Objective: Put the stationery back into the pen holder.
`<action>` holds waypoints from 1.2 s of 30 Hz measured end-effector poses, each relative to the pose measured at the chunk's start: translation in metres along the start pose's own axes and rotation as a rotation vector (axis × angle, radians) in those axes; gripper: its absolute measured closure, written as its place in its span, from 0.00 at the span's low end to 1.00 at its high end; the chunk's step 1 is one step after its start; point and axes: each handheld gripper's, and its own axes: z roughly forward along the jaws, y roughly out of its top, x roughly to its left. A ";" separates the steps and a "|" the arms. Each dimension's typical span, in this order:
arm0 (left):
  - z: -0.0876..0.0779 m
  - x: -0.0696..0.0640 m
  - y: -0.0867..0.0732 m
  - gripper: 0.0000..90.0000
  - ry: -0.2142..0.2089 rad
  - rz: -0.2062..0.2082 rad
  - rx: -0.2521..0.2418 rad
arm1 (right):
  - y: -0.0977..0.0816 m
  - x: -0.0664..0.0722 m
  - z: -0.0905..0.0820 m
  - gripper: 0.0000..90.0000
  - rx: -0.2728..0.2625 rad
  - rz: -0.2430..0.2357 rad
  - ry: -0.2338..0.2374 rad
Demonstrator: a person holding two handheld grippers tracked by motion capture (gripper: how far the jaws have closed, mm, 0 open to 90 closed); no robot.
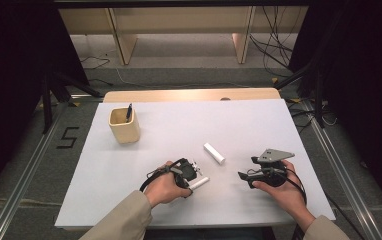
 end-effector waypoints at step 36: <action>0.000 -0.001 0.002 0.86 0.013 -0.021 0.012 | 0.000 0.000 0.000 0.26 0.000 -0.001 0.000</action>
